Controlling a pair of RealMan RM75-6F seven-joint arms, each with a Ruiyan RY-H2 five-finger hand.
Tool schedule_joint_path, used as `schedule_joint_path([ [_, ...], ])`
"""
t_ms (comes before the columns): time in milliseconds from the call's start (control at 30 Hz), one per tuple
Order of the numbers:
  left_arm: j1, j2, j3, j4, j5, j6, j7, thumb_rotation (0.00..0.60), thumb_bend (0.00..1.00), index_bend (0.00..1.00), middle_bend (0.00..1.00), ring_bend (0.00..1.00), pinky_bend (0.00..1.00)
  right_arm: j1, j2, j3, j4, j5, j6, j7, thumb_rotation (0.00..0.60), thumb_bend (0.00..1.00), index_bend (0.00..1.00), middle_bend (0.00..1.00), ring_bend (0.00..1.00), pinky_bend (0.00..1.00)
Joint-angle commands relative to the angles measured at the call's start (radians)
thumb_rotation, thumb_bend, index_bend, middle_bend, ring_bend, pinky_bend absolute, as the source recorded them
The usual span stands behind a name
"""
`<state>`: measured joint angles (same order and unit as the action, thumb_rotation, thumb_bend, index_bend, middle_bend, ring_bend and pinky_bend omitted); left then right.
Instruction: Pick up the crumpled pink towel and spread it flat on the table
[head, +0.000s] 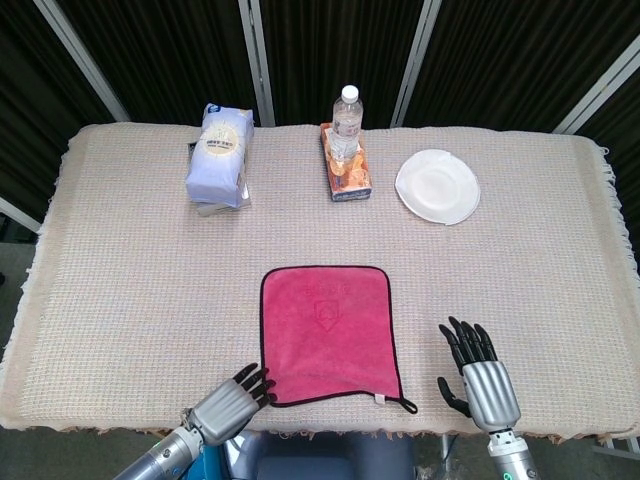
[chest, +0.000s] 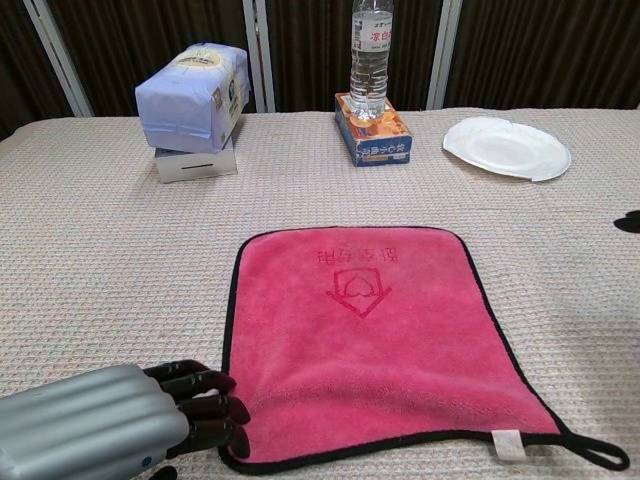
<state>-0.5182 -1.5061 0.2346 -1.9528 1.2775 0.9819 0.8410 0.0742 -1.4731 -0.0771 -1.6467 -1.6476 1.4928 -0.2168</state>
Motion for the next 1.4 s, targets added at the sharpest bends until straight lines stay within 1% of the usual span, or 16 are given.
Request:
schedule_joint_path([
  [33, 0.0, 0.017, 0.009, -0.006, 0.013, 0.004, -0.003, 0.6, 0.79, 0.2, 0.15, 0.0, 0.04, 0.0, -0.001, 0.001, 0.001, -0.001, -0.001, -0.005, 0.6, 0.38, 0.07, 0.0, 0.0, 0.0],
  [300, 0.003, 0.053, 0.012, -0.026, 0.046, 0.015, -0.049, 0.6, 0.79, 0.2, 0.15, 0.0, 0.04, -0.002, -0.01, 0.001, 0.003, -0.005, -0.007, -0.01, 0.6, 0.38, 0.07, 0.0, 0.0, 0.0],
  [600, -0.001, 0.078, 0.017, -0.043, 0.063, 0.006, -0.062, 0.6, 0.79, 0.2, 0.14, 0.0, 0.04, -0.005, -0.013, 0.003, 0.002, -0.005, -0.01, -0.015, 0.6, 0.38, 0.07, 0.0, 0.0, 0.0],
  [800, -0.012, 0.095, 0.02, -0.068, 0.028, -0.007, -0.015, 0.6, 0.77, 0.18, 0.13, 0.0, 0.04, -0.007, -0.013, 0.005, -0.002, -0.008, -0.012, -0.014, 0.6, 0.38, 0.07, 0.0, 0.0, 0.0],
  [900, -0.008, 0.094, 0.015, -0.077, 0.036, 0.0, -0.029, 0.6, 0.7, 0.16, 0.1, 0.0, 0.04, -0.008, -0.013, 0.005, -0.002, -0.01, -0.013, -0.014, 0.6, 0.38, 0.07, 0.0, 0.0, 0.0],
  [1000, 0.0, 0.091, 0.006, -0.079, 0.075, 0.016, -0.075, 0.6, 0.52, 0.13, 0.07, 0.0, 0.03, -0.008, -0.013, 0.007, -0.001, -0.013, -0.012, -0.015, 0.6, 0.38, 0.07, 0.0, 0.0, 0.0],
  [1067, 0.011, 0.088, -0.005, -0.077, 0.117, 0.041, -0.121, 0.6, 0.38, 0.12, 0.06, 0.0, 0.03, -0.009, -0.015, 0.01, 0.002, -0.015, -0.007, -0.017, 0.6, 0.38, 0.07, 0.0, 0.0, 0.0],
  [1167, 0.036, 0.083, -0.03, -0.072, 0.176, 0.105, -0.192, 0.6, 0.26, 0.1, 0.05, 0.0, 0.03, -0.01, -0.017, 0.013, 0.008, -0.02, -0.002, -0.013, 0.6, 0.38, 0.07, 0.0, 0.0, 0.0],
  [1267, 0.056, 0.079, -0.058, -0.064, 0.222, 0.158, -0.289, 0.6, 0.2, 0.09, 0.05, 0.0, 0.03, -0.009, -0.015, 0.019, 0.015, -0.017, 0.0, -0.005, 0.6, 0.38, 0.07, 0.0, 0.0, 0.0],
  [1400, 0.074, 0.094, -0.089, -0.046, 0.253, 0.209, -0.398, 0.6, 0.18, 0.09, 0.05, 0.0, 0.03, -0.006, -0.008, 0.03, 0.031, -0.012, 0.001, 0.007, 0.6, 0.38, 0.07, 0.0, 0.0, 0.0],
])
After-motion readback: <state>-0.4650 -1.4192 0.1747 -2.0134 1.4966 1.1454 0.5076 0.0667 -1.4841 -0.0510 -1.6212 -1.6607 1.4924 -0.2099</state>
